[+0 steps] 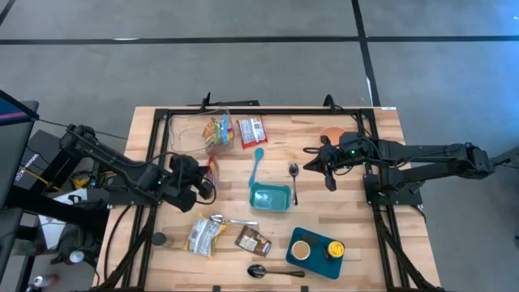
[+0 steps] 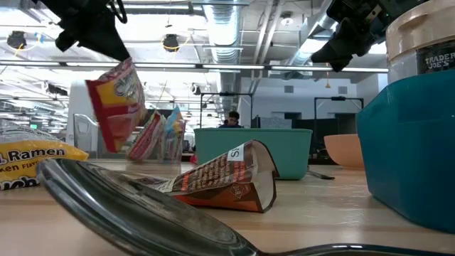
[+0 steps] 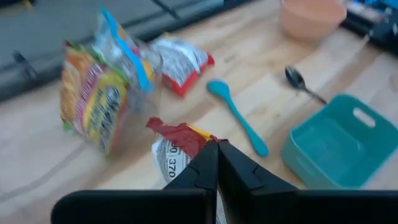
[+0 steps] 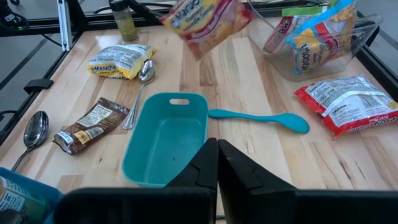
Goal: Pick & Place Food Item
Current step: Put the dark red noodle pack into the transparent bin, then put the yellow noodle pack into the transparent bin
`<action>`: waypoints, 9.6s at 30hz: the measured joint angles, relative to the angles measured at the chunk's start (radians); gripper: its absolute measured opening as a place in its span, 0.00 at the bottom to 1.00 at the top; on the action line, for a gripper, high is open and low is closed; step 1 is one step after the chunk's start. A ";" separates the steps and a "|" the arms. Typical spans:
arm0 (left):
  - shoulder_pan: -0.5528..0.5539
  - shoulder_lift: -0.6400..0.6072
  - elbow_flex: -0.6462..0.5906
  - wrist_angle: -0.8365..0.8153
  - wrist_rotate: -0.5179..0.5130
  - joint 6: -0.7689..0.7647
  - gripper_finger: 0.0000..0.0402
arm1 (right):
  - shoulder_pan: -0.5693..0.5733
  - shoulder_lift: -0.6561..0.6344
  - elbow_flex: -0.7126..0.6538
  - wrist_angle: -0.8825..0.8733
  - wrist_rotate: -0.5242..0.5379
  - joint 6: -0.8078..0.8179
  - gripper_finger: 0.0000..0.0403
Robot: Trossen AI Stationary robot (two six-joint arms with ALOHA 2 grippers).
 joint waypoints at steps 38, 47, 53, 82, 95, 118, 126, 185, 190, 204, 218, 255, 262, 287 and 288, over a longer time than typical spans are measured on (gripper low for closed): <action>0.301 -0.134 0.000 0.000 -0.435 0.477 0.00 | 0.000 0.000 0.000 0.006 0.000 -0.018 0.00; 0.433 -0.133 0.000 0.000 -0.394 0.526 0.00 | 0.000 0.000 0.000 0.006 0.000 -0.018 0.00; 0.469 -0.133 0.000 0.000 -0.384 0.570 0.00 | 0.000 0.000 0.000 0.006 0.000 -0.026 0.00; 0.732 0.059 0.000 0.139 -0.277 0.775 0.00 | -0.001 0.000 0.000 -0.001 0.000 -0.041 0.00; 0.773 0.163 -0.001 0.245 -0.224 1.004 0.00 | 0.000 0.000 0.000 -0.001 0.000 -0.044 0.00; 0.864 0.178 -0.001 0.296 -0.077 1.092 0.00 | 0.000 0.000 0.000 -0.003 0.000 -0.043 0.00; 0.864 0.178 -0.001 0.297 0.058 1.202 0.00 | 0.000 0.000 0.000 -0.004 0.000 -0.036 0.00; 0.752 0.177 -0.001 0.286 0.316 1.121 0.14 | 0.000 0.000 0.000 -0.004 0.000 -0.035 0.00; 0.752 0.177 -0.001 0.286 0.317 1.118 0.18 | 0.000 0.000 0.000 -0.004 0.000 -0.035 0.00; 0.752 0.177 -0.001 0.292 0.316 1.059 0.23 | 0.000 0.000 0.000 -0.004 0.000 -0.035 0.00; 0.734 0.117 0.001 0.348 0.342 0.802 0.16 | 0.000 0.000 0.000 -0.005 0.000 -0.035 0.00; 0.207 -0.073 0.000 0.586 0.887 0.684 0.01 | 0.000 0.000 0.000 -0.001 0.000 -0.034 0.00; 0.151 -0.053 0.000 0.576 0.887 0.516 0.01 | 0.000 0.000 0.000 -0.004 0.000 -0.033 0.00; 0.027 0.210 -0.001 0.392 0.886 0.099 0.01 | 0.000 0.000 0.000 -0.010 0.000 -0.019 0.00; 0.025 0.222 -0.001 0.391 0.885 0.103 0.01 | 0.000 0.000 0.000 -0.010 0.000 -0.017 0.00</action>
